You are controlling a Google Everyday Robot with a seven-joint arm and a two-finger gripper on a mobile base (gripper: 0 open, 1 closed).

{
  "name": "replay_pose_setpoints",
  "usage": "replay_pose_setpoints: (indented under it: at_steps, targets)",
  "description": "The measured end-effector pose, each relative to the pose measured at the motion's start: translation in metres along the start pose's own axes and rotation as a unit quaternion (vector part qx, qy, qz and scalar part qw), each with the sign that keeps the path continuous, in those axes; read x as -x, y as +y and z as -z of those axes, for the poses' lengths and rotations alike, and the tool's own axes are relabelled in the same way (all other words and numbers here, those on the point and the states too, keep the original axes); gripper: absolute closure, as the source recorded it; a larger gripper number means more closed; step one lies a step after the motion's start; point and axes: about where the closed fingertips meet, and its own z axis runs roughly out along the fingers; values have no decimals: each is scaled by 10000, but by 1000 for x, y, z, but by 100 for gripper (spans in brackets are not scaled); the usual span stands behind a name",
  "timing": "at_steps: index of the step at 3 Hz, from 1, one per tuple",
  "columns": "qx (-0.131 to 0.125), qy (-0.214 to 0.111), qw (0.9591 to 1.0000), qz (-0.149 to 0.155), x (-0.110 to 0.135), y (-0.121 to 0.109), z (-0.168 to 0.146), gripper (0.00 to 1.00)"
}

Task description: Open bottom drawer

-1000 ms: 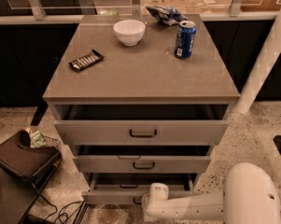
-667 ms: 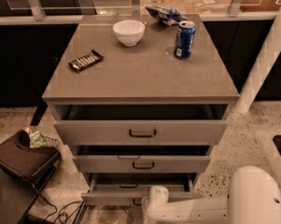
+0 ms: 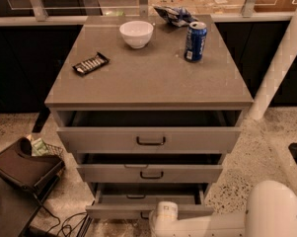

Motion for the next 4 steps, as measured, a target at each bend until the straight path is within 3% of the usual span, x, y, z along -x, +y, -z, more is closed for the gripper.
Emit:
replay_pose_setpoints:
  at_steps: [3, 4]
  targets:
    - [-142, 48, 9998, -94, 3, 13, 8, 100]
    - [-314, 127, 9992, -201, 7, 28, 15, 100]
